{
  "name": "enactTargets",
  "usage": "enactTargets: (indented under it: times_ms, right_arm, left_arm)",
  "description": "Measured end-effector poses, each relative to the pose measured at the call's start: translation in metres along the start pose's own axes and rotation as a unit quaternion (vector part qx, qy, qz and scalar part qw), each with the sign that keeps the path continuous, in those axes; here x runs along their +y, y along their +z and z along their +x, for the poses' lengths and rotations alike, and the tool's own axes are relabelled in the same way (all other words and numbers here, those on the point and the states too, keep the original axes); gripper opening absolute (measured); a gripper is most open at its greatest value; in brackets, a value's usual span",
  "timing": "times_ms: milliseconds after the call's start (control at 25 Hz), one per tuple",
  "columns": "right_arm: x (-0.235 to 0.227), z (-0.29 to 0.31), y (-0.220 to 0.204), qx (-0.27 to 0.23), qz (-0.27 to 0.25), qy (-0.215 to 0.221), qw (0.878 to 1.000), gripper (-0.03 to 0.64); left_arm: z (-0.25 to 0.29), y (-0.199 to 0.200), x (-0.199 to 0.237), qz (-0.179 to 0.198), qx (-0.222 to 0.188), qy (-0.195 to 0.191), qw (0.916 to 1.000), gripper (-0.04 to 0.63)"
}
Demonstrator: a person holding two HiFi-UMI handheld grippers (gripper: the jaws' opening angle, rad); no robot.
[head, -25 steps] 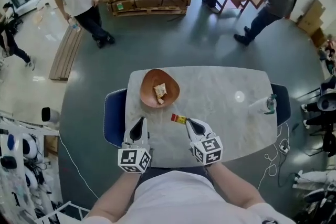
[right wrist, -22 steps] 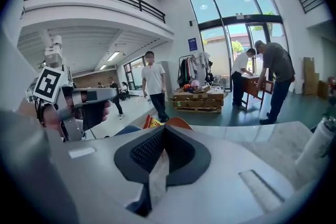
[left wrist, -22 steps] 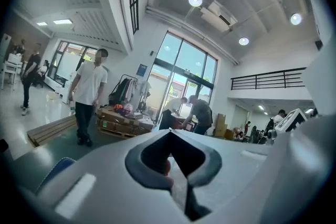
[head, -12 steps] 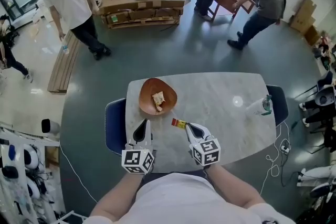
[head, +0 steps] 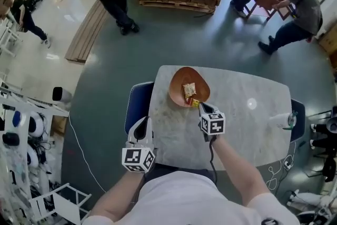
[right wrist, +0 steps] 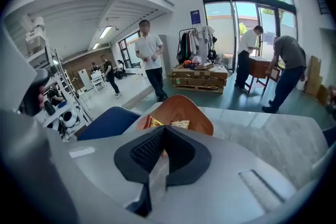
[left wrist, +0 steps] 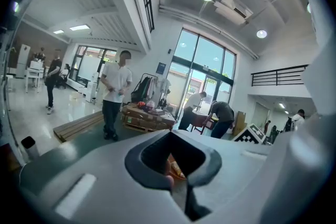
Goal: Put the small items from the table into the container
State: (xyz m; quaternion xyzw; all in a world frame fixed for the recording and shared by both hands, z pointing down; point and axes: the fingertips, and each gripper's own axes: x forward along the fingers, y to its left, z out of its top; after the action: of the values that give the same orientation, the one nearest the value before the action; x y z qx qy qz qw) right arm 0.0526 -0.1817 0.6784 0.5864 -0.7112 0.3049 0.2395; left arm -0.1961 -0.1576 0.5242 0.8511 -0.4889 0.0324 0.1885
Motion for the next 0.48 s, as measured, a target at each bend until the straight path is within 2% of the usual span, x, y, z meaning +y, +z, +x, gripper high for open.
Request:
enactTargets:
  times_ms: [240, 480]
  right_arm:
    - [0.002, 0.095, 0.013, 0.057, -0.028, -0.002, 0.998, 0.028]
    - [-0.002, 0.154, 0.005, 0.14, -0.035, -0.006, 0.99, 0.028]
  left_arm:
    - [-0.028, -0.016, 0.07, -0.025, 0.016, 0.07, 0.9971, 0.005]
    - [-0.057, -0.032, 0.121, -0.047, 0.03, 0.13, 0.99, 0.005]
